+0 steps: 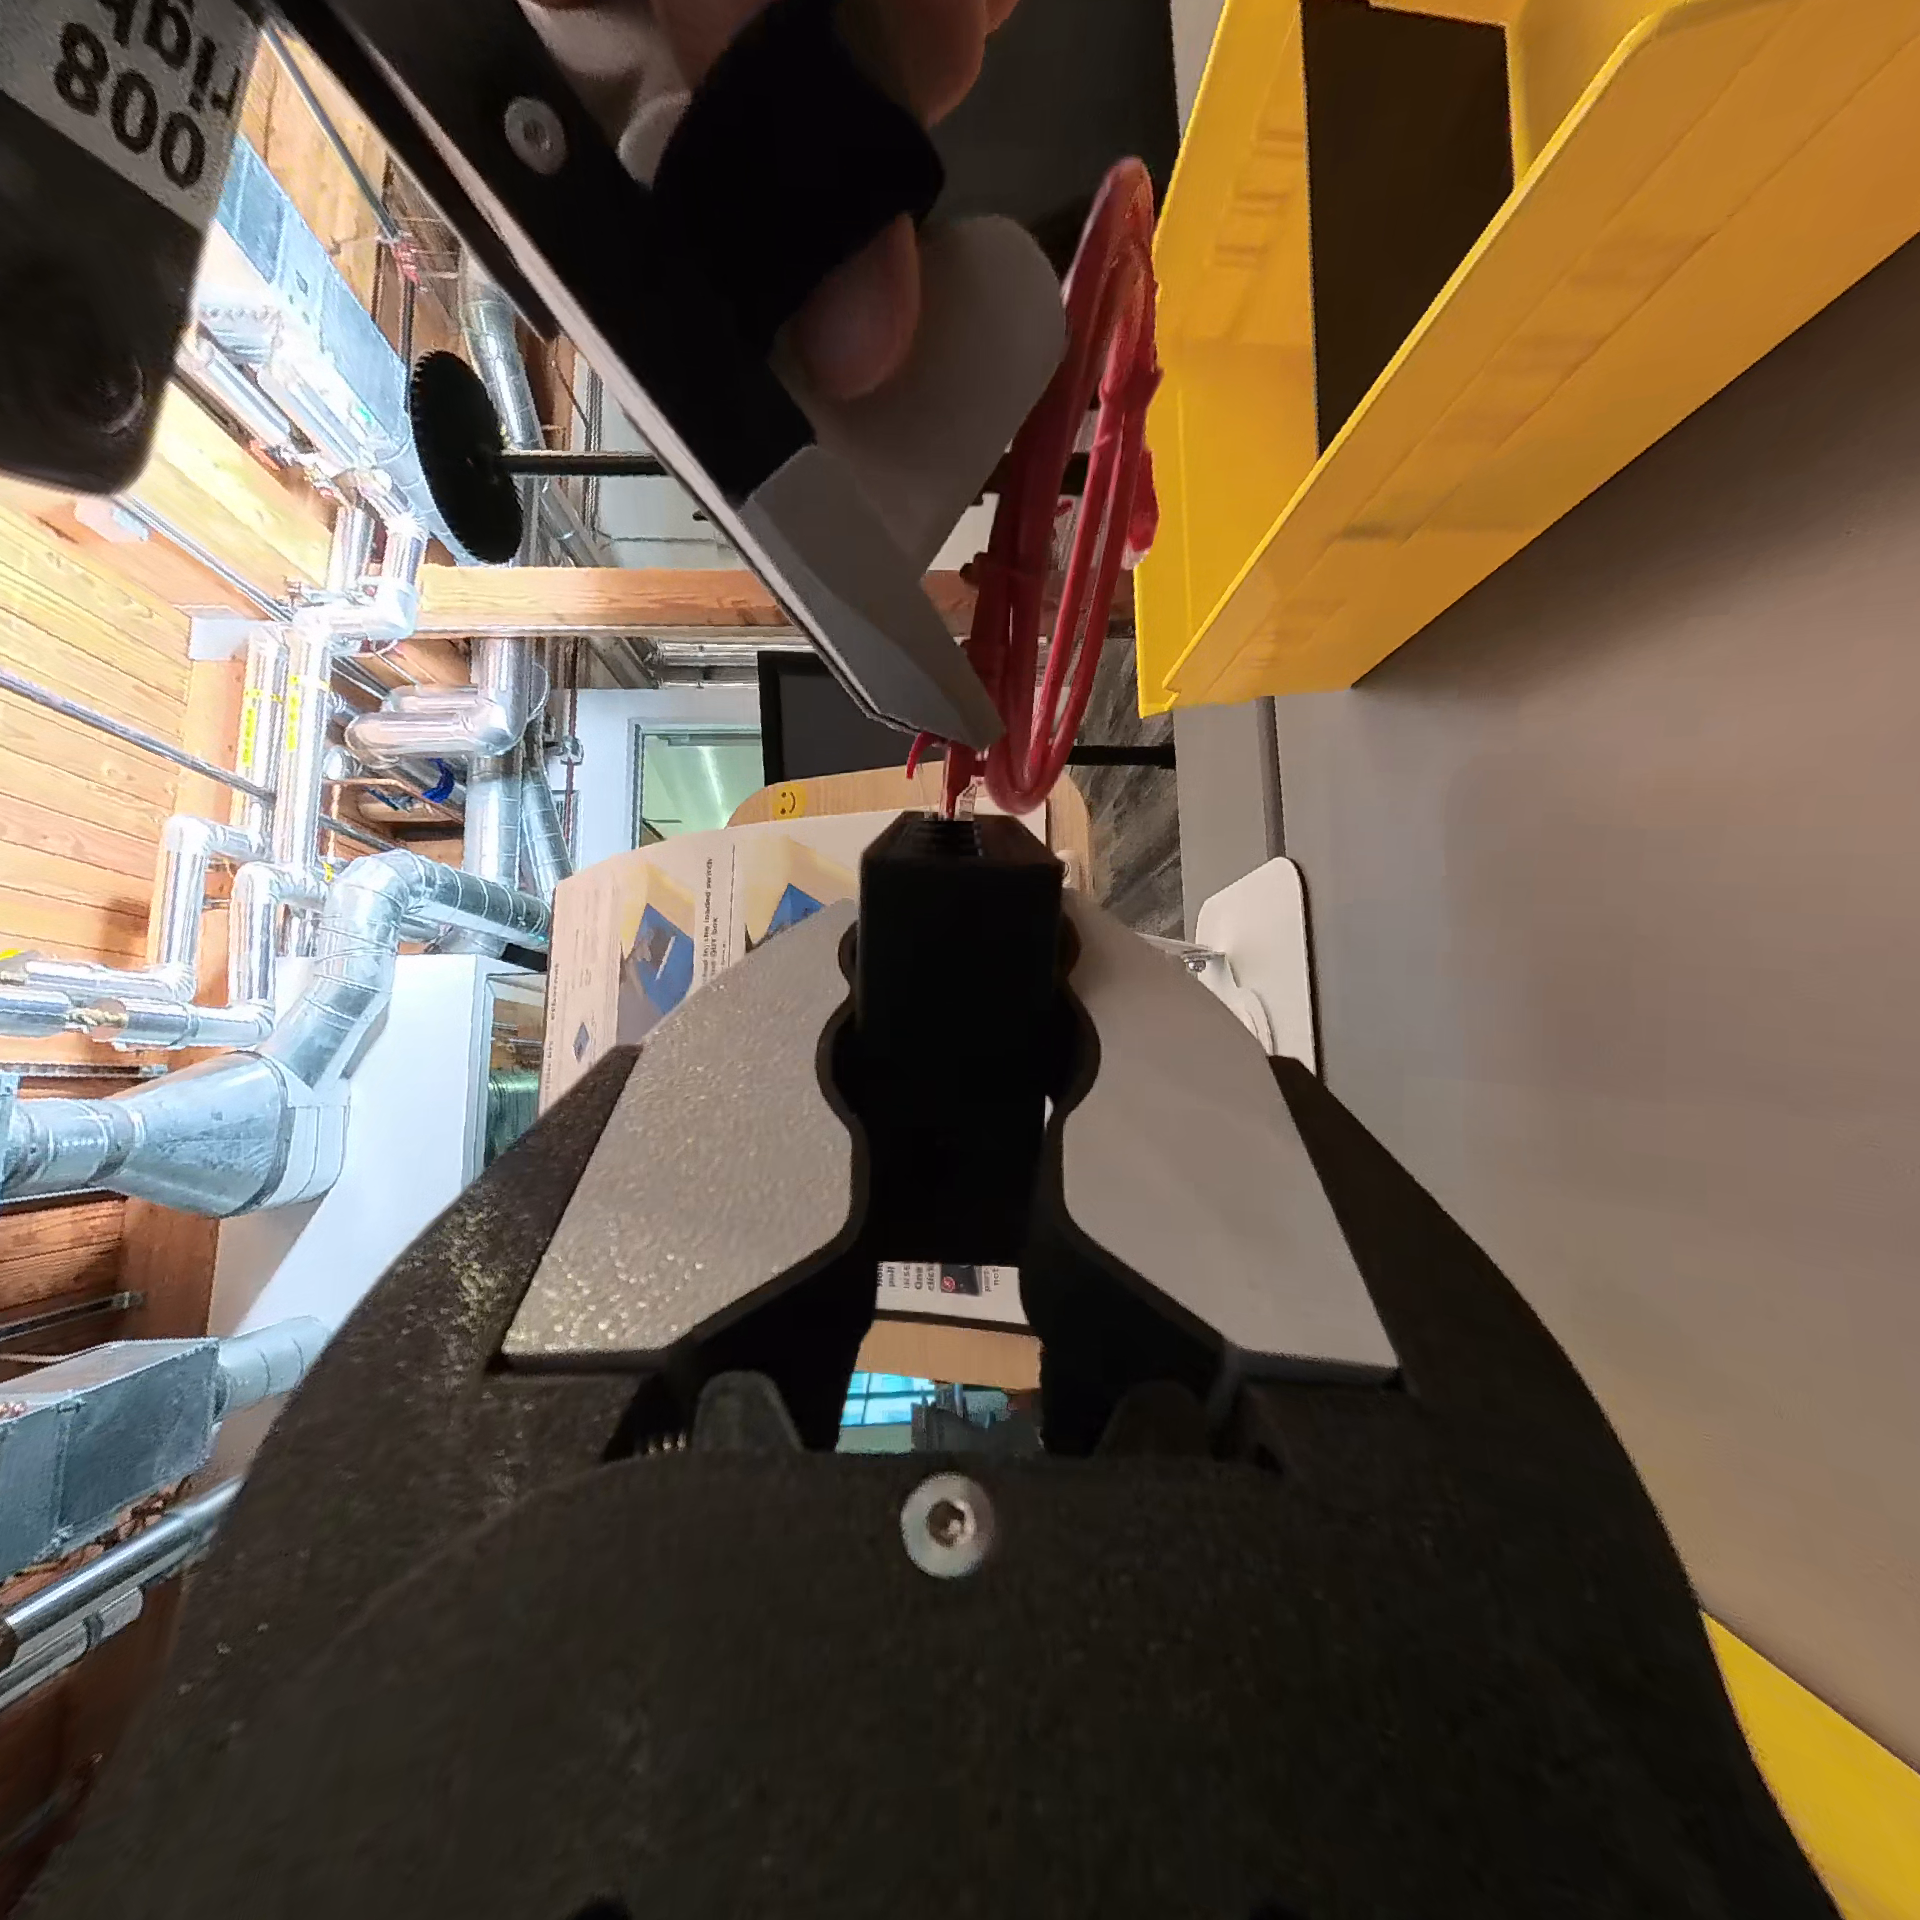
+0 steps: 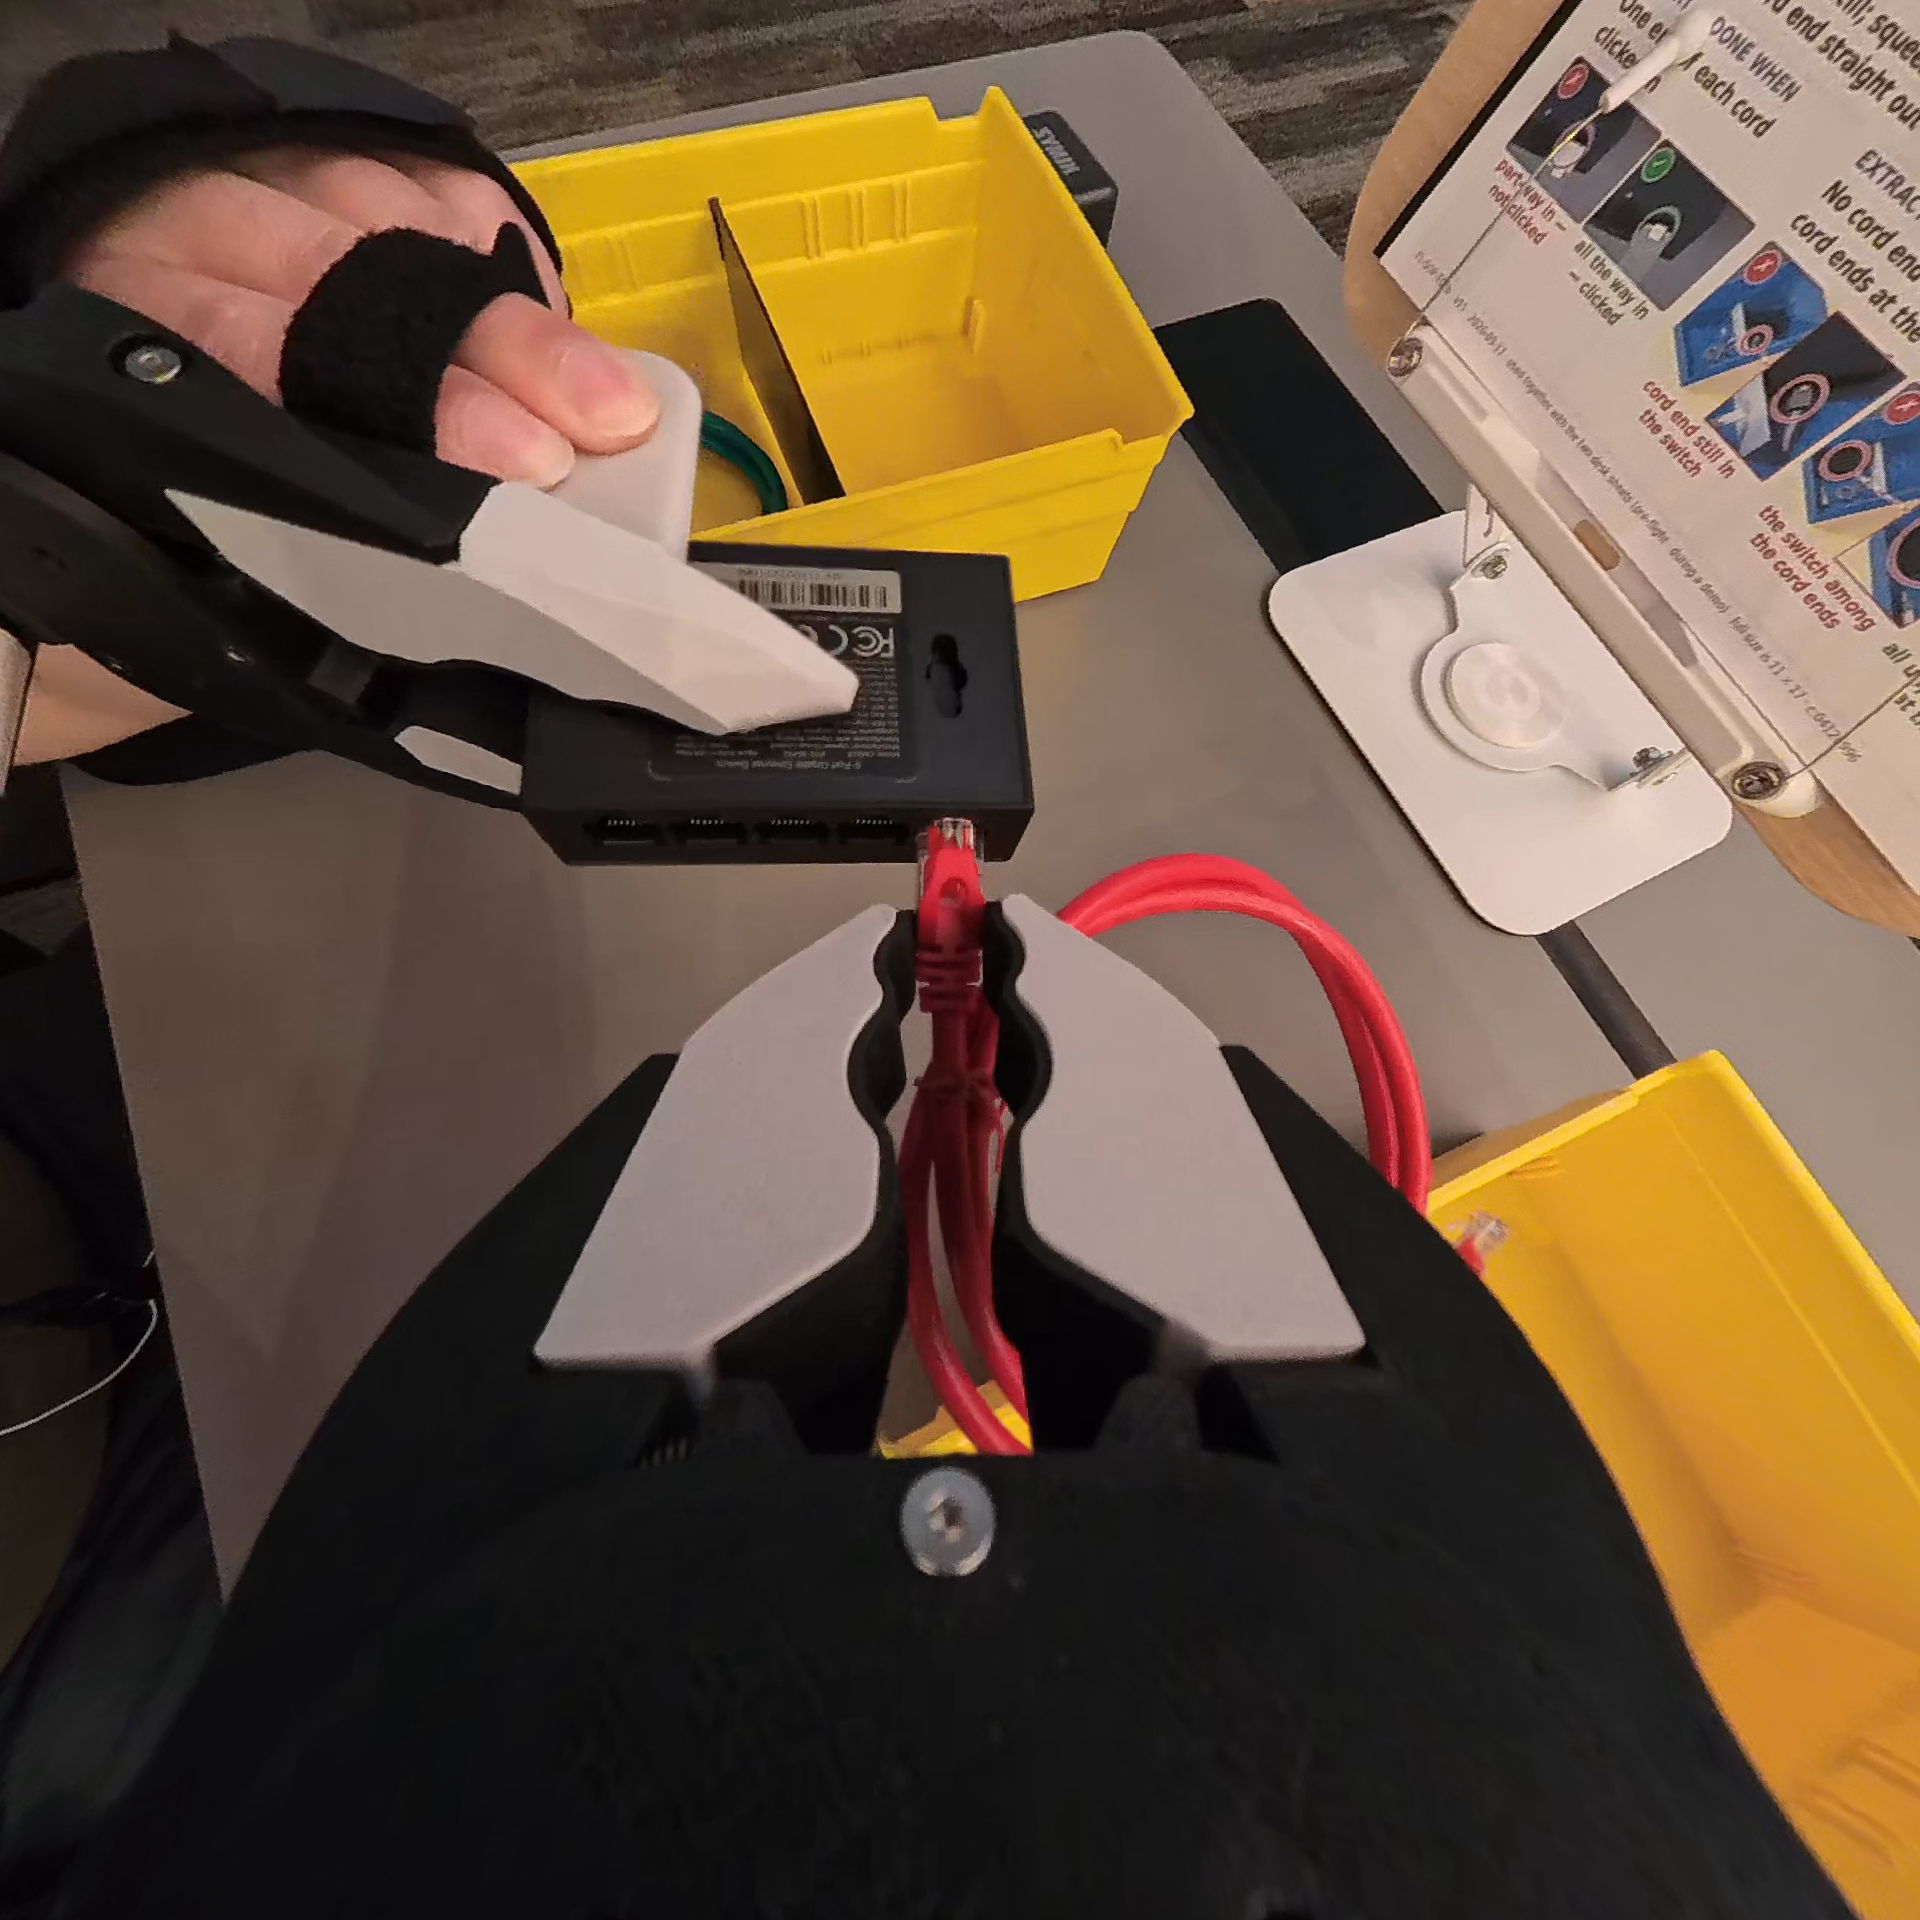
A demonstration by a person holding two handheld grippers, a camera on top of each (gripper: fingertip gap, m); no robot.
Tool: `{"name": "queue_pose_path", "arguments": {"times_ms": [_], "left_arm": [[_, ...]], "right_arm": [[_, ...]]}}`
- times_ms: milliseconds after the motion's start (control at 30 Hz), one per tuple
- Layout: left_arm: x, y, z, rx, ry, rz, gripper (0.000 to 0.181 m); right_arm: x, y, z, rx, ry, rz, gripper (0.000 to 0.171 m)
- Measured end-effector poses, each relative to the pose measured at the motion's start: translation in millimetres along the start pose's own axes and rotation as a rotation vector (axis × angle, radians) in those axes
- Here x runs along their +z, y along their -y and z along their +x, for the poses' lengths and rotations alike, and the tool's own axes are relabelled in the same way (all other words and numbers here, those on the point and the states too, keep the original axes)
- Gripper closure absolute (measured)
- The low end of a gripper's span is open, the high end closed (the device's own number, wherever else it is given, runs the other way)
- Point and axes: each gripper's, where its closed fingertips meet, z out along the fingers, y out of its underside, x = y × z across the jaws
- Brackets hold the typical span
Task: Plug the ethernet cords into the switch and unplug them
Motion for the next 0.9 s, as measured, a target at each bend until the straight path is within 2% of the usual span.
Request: {"name": "queue_pose_path", "arguments": {"times_ms": [233,600,900], "left_arm": [[3,-9,-7,-0.040,0.032,-0.043,0.152],[1,-20,-29,-0.143,0.144,-0.090,0.148],[1,-22,-31,-0.146,0.171,-0.092,0.150]], "right_arm": [[-4,6,2,-0.002,-0.030,0.030,0.157],[-20,28,-3,-0.068,-0.213,0.102,0.157],[-21,33,-9,-0.086,-0.264,0.108,0.157]]}}
